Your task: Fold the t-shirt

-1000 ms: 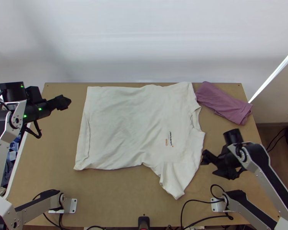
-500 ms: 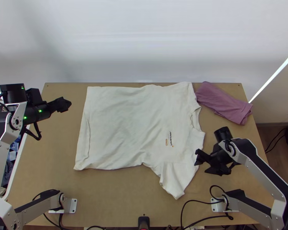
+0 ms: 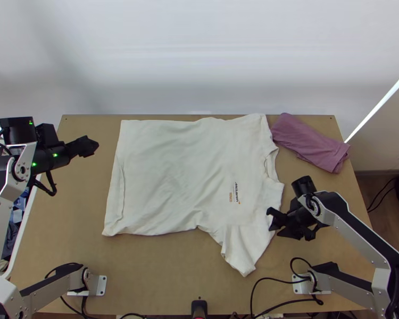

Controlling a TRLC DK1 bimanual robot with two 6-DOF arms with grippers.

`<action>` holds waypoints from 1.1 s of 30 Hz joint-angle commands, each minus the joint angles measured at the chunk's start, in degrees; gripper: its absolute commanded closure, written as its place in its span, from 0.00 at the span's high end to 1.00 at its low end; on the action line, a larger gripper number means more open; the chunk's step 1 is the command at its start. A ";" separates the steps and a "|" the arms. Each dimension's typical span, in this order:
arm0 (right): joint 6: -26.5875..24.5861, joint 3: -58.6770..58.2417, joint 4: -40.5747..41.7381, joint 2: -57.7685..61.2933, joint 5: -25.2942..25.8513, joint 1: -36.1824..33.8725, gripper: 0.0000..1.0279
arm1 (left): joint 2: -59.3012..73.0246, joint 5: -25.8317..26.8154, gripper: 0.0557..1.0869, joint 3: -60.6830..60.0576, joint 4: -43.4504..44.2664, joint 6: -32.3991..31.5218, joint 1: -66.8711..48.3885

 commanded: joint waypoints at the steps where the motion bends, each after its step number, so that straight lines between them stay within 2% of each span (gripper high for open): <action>1: -0.85 -1.77 0.65 1.15 -0.01 0.15 0.34 | -0.48 0.60 0.95 -0.71 -1.78 0.28 0.42; 8: -1.11 -2.12 1.71 3.09 0.08 0.06 0.32 | 3.39 0.51 0.95 -1.68 -14.35 11.97 0.15; 11: -1.38 -2.12 2.24 4.05 0.08 0.06 0.32 | 3.30 0.43 0.95 -4.14 -15.58 16.10 0.68; 15: -1.82 -2.47 3.47 4.32 0.17 0.15 0.31 | 2.86 0.43 0.95 -5.28 -15.58 17.15 1.12; 16: -1.73 -2.47 3.73 4.23 0.17 0.23 0.29 | 2.69 0.43 0.95 -5.46 -15.58 17.33 1.21; 19: -2.26 -2.73 5.31 3.35 2.10 0.32 0.03 | 2.42 0.34 0.95 -7.39 -15.75 19.26 1.21; 24: -2.70 -3.44 6.10 0.80 2.98 0.85 0.03 | 2.69 -0.72 0.95 -13.11 -20.41 28.93 2.53; 30: -2.70 -3.35 6.10 0.54 2.98 0.76 0.03 | 2.33 -13.29 0.95 -23.30 -21.38 37.89 1.47; 33: -2.70 -3.26 6.19 0.63 2.98 0.76 0.03 | -0.74 -13.90 0.95 -27.08 -21.82 43.52 1.03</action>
